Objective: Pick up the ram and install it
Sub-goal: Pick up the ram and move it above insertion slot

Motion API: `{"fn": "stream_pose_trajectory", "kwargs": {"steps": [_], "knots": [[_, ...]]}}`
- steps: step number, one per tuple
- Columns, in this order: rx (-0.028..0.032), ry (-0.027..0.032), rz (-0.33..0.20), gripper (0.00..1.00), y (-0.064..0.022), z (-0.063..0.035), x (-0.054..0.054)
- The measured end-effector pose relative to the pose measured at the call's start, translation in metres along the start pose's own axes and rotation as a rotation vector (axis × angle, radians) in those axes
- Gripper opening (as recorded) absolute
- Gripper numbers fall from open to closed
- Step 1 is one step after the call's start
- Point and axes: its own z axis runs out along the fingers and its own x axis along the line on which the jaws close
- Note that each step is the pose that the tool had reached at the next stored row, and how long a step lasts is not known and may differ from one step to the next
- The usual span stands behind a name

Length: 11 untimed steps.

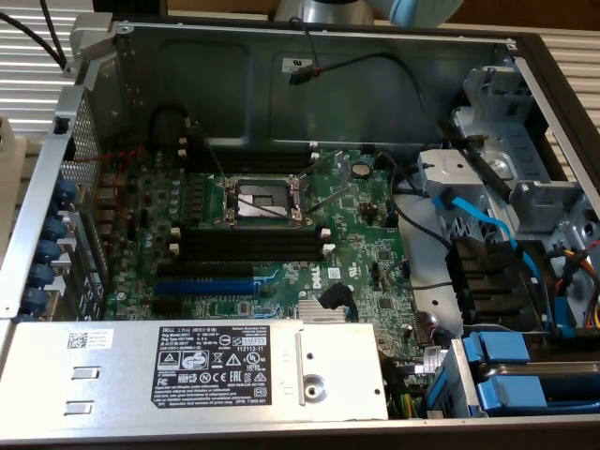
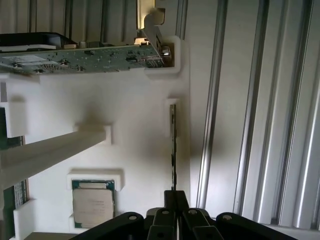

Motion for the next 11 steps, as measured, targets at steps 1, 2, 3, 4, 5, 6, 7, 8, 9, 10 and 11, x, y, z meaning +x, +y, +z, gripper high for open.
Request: {"fn": "stream_pose_trajectory", "kwargs": {"steps": [1, 2, 3, 4, 5, 6, 7, 8, 9, 10, 11], "knots": [[-0.0001, -0.0001, 0.0, 0.12, -0.0001, -0.0019, 0.0], [0.0001, -0.0003, 0.0, 0.12, -0.0003, -0.0036, 0.0], [0.0001, -0.0005, 0.0, 0.12, -0.0004, -0.0055, 0.0], [0.0001, -0.0006, 0.0, 0.12, -0.0006, -0.0075, 0.0], [-0.0001, -0.0007, 0.0, 0.12, -0.0008, -0.0097, 0.001], [-0.0001, -0.0008, 0.0, 0.12, -0.001, -0.0126, 0.001], [-0.0001, -0.0009, 0.0, 0.12, -0.0014, -0.0158, 0.001], [0.0, -0.0011, 0.0, 0.12, -0.0017, -0.0194, 0.001], [0.0, -0.0012, 0.0, 0.12, -0.0021, -0.0236, 0.002], [0.0001, -0.0014, 0.0, 0.12, -0.0024, -0.0275, 0.002], [0.0002, -0.0015, 0.0, 0.12, -0.0027, -0.0319, 0.002]]}}
